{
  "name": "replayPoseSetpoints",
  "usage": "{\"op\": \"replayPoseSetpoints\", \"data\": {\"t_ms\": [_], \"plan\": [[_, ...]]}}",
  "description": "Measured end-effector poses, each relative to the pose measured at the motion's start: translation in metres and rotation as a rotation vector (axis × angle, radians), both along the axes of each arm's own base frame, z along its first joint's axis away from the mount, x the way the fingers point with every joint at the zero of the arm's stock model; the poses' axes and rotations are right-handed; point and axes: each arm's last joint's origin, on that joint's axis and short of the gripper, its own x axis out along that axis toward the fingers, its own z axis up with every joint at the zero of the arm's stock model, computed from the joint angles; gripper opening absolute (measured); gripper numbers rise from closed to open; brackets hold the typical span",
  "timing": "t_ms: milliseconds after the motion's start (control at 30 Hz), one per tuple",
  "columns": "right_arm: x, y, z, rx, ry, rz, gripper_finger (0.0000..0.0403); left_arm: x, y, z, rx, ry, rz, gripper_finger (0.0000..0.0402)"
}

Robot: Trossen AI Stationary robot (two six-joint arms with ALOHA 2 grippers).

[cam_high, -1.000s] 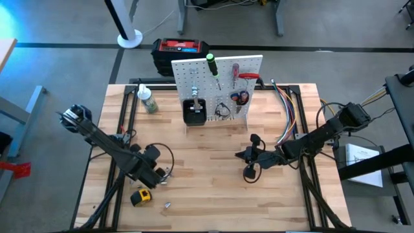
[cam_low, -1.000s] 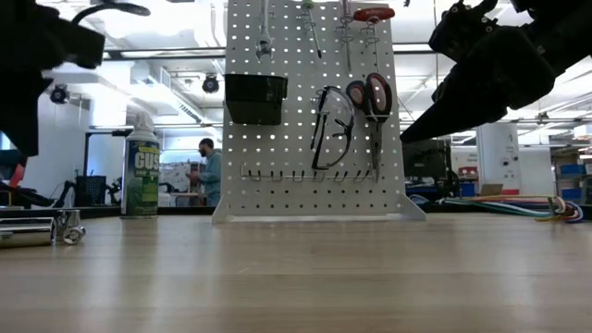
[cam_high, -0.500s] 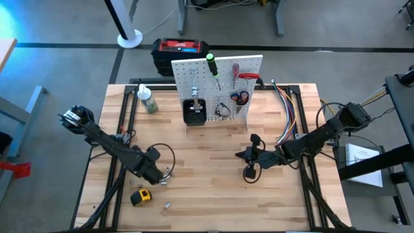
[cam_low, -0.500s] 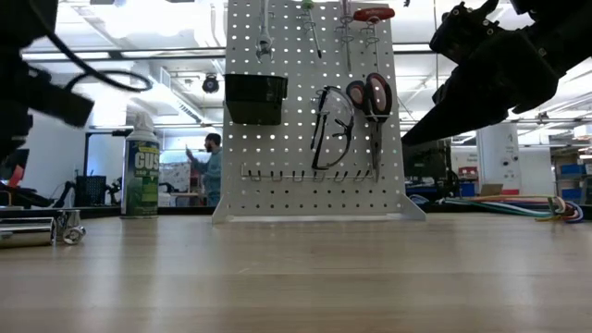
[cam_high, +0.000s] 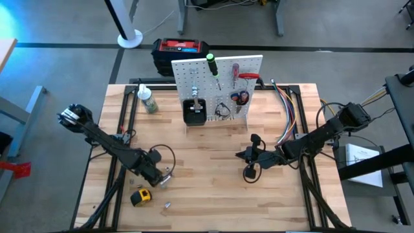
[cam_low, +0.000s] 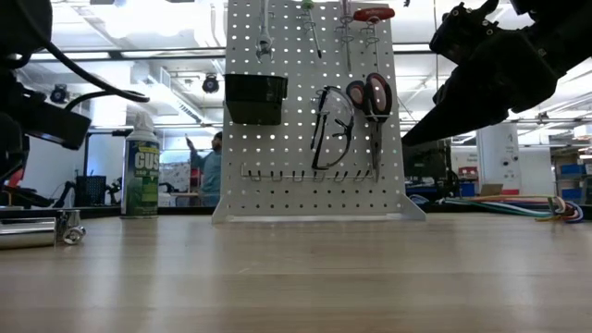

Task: Hang tools onto peg board
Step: Put the silver socket into the black bin on the pegboard

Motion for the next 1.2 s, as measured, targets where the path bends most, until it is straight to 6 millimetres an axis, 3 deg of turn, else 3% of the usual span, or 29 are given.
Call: {"op": "replayPoseSetpoints", "data": {"t_ms": [200, 667, 900, 1200], "plan": [[0.0, 0.0, 0.0, 0.007, -0.001, -0.004, 0.0, -0.001, 0.001, -0.001, 0.01, 0.01, -0.007, 0.0043], [0.001, 0.0, 0.001, 0.009, -0.006, -0.004, 0.0, 0.016, -0.001, 0.027, 0.116, -0.037, -0.065, 0.0043], [0.001, 0.0, 0.001, 0.009, -0.006, -0.004, 0.0, 0.03, 0.014, 0.048, 0.205, -0.161, -0.054, 0.0043], [0.001, 0.001, 0.001, 0.009, -0.006, -0.002, 0.0, 0.031, 0.032, 0.1, 0.251, -0.388, -0.066, 0.0043]]}}
